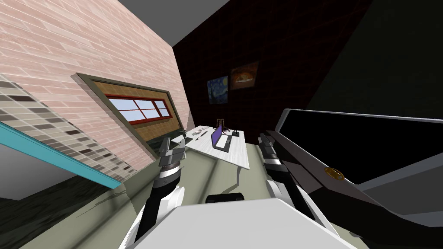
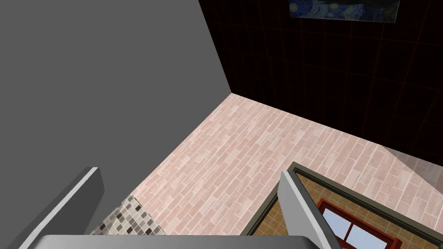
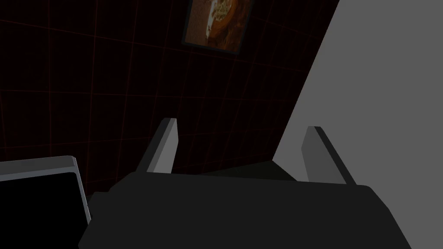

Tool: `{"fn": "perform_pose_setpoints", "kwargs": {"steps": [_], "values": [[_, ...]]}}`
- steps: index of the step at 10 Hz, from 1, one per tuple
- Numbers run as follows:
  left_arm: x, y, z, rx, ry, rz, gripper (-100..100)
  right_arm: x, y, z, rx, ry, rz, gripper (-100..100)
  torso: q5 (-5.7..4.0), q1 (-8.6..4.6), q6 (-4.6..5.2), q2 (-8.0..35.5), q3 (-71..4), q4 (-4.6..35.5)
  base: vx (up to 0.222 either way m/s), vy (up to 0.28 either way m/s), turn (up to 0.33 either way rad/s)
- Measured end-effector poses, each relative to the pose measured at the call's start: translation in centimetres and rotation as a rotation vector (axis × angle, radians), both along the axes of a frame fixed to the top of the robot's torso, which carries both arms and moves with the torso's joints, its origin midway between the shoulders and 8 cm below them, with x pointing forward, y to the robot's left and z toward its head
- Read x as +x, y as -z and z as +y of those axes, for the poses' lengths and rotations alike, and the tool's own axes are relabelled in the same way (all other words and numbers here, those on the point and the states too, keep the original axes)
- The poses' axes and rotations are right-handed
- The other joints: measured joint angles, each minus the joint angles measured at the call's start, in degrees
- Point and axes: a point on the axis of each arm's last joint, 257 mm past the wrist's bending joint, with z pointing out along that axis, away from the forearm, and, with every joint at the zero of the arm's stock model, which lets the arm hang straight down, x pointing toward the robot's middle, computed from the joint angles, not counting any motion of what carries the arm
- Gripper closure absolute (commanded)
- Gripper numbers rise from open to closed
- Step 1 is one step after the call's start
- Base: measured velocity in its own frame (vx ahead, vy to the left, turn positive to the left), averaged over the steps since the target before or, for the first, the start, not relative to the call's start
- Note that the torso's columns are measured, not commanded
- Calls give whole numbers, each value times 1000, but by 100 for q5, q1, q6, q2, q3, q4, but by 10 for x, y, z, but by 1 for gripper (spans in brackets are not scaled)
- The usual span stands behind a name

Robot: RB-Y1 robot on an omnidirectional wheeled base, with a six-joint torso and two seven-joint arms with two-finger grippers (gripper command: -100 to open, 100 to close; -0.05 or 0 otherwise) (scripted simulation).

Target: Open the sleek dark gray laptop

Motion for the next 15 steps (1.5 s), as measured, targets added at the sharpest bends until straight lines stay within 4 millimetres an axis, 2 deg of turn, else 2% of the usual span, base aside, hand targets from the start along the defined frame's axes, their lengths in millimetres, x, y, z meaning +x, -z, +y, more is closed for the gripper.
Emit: {"fn": "perform_pose_setpoints", "kwargs": {"steps": [2, 9, 10, 12, 15], "values": [[0, 0, 0, 0, 0, 0, 0, 0, 0, 0, 0, 0, 0, 0, 0, 0, 0, 597, -1200, 600, 0, 0, 0], [0, 0, 0, 0, 0, 0, 0, 0, 0, 0, 0, 0, 0, 0, 0, 0, 0, 3539, -7073, 3537, 0, 0, 0], [0, 0, 0, 0, 0, 0, 0, 0, 0, 0, 0, 0, 0, -100, 0, 0, 0, 3962, -7919, 3960, 23, 55, 10], [0, 0, 0, 0, 0, 0, 0, 2, 7, -1, -61, 6, 35, -100, 7, 21, 0, 4199, -8431, 4203, 45, 94, 2], [0, 0, 0, 0, 0, 0, 0, 4, 21, -9, -168, 34, 101, -100, 2, 7, 0, 4228, -8457, 4228, 57, 136, 0]]}}
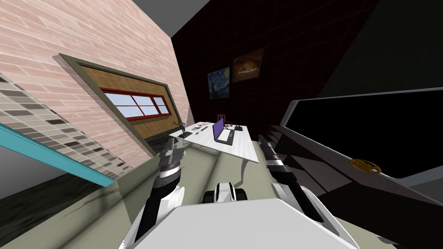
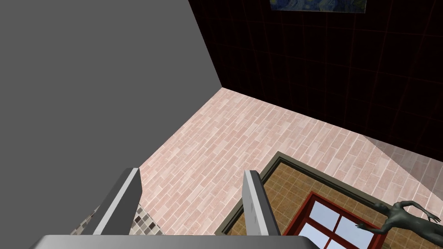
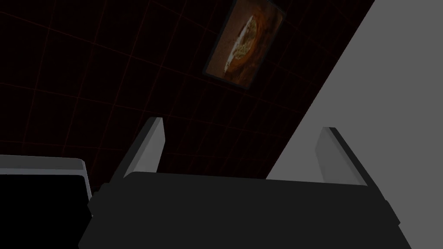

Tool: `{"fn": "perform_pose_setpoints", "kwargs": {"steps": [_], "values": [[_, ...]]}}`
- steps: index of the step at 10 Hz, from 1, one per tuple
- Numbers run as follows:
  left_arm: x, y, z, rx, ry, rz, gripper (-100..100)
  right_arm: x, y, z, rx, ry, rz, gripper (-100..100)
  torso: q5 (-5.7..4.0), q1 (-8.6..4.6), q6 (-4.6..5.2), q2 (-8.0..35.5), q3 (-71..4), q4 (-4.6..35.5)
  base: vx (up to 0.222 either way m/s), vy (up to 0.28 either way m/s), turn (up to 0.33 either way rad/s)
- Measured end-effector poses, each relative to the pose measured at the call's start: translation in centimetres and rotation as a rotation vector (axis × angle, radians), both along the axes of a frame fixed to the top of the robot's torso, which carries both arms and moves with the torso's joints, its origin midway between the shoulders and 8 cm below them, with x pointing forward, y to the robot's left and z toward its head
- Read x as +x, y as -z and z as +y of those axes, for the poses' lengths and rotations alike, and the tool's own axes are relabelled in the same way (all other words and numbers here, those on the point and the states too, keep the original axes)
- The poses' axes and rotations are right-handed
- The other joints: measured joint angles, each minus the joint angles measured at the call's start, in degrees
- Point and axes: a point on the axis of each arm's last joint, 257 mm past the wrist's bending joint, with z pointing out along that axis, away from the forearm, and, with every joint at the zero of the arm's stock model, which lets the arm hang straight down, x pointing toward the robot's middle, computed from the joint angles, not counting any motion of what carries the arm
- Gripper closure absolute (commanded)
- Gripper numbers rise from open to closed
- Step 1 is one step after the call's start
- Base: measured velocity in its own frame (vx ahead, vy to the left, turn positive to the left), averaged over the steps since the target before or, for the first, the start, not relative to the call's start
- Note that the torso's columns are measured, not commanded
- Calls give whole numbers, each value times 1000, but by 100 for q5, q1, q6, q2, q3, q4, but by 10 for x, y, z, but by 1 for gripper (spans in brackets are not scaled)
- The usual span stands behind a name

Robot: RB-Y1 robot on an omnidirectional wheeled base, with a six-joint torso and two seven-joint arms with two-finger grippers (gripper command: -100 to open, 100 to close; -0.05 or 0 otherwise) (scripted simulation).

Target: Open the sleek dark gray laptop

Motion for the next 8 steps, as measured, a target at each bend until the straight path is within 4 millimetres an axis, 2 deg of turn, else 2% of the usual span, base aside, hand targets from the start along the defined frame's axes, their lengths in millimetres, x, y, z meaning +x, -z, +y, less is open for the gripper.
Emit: {"fn": "perform_pose_setpoints", "kwargs": {"steps": [5, 8], "values": [[0, 0, 0, 0, 0, 0, 0, 6, 29, -26, -246, 87, 141, -100, -1, -3, 0, -11, -8, -3, 79, 201, -6], [0, 0, 0, 0, 0, 0, 0, 5, 46, -51, -421, 155, 232, -100, -3, -8, 0, 19, 12, 6, 52, 226, -7]]}}
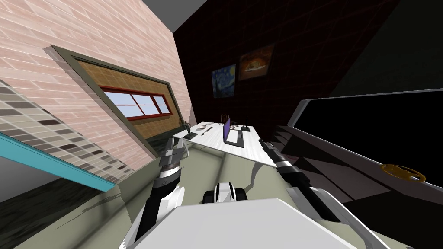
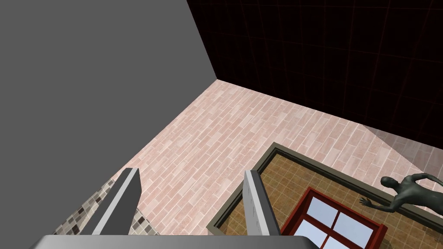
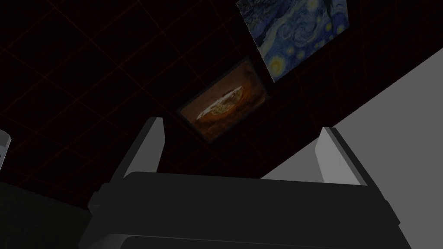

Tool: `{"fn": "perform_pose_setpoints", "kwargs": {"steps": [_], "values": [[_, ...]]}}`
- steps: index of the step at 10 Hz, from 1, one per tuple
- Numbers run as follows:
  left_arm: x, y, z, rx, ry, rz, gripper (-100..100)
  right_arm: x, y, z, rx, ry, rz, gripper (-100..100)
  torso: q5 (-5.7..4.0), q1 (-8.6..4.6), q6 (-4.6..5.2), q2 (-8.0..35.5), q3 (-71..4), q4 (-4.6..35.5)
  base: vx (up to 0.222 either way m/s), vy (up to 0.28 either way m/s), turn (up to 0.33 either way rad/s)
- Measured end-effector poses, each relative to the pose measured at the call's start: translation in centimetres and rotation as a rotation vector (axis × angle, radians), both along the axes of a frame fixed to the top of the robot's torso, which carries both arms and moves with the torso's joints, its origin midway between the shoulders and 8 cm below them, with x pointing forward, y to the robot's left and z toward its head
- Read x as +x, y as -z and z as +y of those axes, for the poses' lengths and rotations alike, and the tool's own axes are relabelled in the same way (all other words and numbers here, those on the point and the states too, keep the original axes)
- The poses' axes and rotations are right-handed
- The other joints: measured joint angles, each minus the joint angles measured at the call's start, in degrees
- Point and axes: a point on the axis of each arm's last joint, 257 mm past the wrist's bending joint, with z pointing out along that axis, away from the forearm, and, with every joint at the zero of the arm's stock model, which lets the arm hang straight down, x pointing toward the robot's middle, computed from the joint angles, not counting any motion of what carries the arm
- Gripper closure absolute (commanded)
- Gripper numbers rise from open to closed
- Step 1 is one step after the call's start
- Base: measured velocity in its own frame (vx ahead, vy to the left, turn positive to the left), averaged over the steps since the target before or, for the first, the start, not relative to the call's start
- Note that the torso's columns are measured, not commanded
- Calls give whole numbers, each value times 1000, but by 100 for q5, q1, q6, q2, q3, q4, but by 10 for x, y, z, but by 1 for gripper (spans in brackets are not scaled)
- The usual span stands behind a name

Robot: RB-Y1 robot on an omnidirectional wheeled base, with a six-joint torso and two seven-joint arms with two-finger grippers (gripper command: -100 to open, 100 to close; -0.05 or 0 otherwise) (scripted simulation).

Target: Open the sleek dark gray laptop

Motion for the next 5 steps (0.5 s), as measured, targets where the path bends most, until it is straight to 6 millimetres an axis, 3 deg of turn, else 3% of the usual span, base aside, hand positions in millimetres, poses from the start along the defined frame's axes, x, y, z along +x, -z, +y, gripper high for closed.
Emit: {"fn": "perform_pose_setpoints", "kwargs": {"steps": [5], "values": [[0, 0, 0, 0, 0, 0, 0, -5, 19, -54, -306, 124, 148, -100, 2, 7, 1, -12, -9, -4, 115, 232, 10]]}}
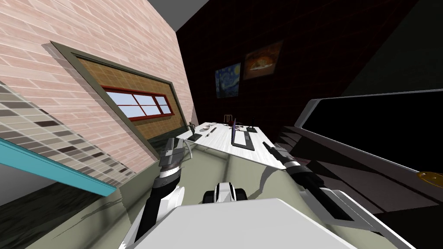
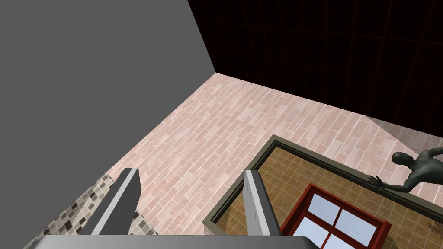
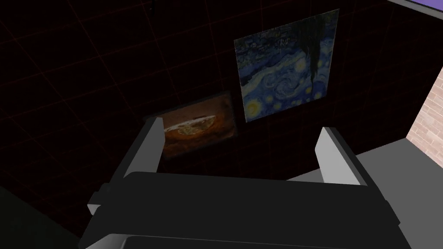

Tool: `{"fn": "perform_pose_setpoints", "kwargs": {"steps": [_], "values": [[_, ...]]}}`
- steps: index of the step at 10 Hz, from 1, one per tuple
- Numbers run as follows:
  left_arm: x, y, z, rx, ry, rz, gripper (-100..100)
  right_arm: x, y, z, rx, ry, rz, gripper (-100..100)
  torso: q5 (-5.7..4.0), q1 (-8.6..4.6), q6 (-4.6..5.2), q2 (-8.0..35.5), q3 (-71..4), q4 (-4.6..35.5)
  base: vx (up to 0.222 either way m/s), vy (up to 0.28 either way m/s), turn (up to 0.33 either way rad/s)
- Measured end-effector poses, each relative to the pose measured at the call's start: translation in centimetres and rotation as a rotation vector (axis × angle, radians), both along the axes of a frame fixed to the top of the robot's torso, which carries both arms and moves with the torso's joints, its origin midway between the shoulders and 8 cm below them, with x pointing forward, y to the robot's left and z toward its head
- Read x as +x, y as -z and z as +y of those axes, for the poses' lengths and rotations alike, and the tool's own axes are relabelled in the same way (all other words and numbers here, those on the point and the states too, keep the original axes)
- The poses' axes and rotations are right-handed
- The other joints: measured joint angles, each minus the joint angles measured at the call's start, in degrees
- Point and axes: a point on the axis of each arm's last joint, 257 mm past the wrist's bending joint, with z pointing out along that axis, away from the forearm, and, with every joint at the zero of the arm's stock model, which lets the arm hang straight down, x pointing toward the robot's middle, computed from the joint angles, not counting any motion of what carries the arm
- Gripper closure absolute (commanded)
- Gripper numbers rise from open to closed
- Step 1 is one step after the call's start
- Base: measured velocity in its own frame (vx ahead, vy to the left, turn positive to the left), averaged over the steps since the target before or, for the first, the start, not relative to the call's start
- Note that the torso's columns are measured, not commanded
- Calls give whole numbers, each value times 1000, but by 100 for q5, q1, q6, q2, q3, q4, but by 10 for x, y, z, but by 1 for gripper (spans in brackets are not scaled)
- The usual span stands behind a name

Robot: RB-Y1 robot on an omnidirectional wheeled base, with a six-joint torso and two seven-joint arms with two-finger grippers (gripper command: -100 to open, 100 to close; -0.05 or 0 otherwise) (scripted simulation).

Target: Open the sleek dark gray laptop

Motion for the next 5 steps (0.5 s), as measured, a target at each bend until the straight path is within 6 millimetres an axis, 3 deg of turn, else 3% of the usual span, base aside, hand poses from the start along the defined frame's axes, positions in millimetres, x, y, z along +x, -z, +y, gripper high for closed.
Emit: {"fn": "perform_pose_setpoints", "kwargs": {"steps": [5], "values": [[0, 0, 0, 0, 0, 0, 0, -6, 12, -61, -282, 124, 135, -100, -6, -18, -1, -11, -5, -2, 96, 241, 46]]}}
